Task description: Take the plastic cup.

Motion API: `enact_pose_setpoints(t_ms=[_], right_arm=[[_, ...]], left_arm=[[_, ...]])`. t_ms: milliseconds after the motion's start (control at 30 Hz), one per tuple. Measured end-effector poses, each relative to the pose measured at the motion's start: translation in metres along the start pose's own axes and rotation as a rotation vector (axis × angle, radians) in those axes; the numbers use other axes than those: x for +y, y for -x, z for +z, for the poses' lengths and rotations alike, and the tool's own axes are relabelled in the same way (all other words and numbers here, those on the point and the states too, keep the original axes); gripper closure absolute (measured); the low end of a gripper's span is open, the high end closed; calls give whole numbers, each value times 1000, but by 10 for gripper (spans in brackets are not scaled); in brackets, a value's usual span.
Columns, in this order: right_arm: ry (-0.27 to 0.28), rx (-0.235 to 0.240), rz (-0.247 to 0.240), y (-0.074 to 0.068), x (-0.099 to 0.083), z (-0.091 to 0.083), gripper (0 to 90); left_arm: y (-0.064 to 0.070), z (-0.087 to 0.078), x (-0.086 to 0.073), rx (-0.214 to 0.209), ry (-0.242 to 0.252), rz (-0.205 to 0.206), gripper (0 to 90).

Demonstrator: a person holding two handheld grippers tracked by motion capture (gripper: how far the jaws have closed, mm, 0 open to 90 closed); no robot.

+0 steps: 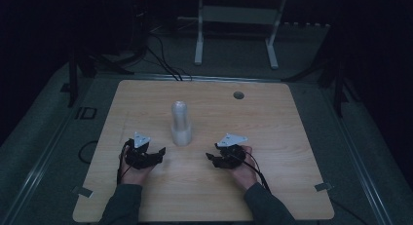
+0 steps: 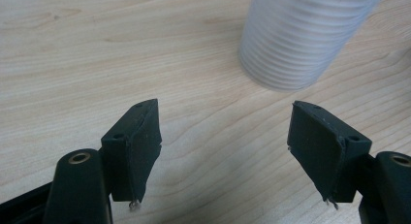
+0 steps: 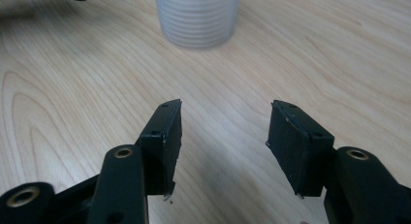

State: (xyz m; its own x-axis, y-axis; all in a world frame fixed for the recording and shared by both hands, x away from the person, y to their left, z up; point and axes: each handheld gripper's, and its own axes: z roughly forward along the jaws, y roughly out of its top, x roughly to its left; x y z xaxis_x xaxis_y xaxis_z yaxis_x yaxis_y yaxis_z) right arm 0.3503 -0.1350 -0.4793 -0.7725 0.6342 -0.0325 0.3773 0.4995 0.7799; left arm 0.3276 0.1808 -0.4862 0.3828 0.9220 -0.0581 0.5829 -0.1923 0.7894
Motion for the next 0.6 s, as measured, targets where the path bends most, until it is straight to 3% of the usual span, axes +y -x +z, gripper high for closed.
enact_pose_setpoints(t_ms=[333,433,600], right_arm=[[4,23,-36,-9,23,14,452],[10,25,-50,-11,27,15,449],[18,22,-53,-11,36,16,448]], left_arm=[[2,-10,15,-34,29,39,280],[-1,-14,23,-49,39,27,280],[1,-24,42,-68,87,41,279]])
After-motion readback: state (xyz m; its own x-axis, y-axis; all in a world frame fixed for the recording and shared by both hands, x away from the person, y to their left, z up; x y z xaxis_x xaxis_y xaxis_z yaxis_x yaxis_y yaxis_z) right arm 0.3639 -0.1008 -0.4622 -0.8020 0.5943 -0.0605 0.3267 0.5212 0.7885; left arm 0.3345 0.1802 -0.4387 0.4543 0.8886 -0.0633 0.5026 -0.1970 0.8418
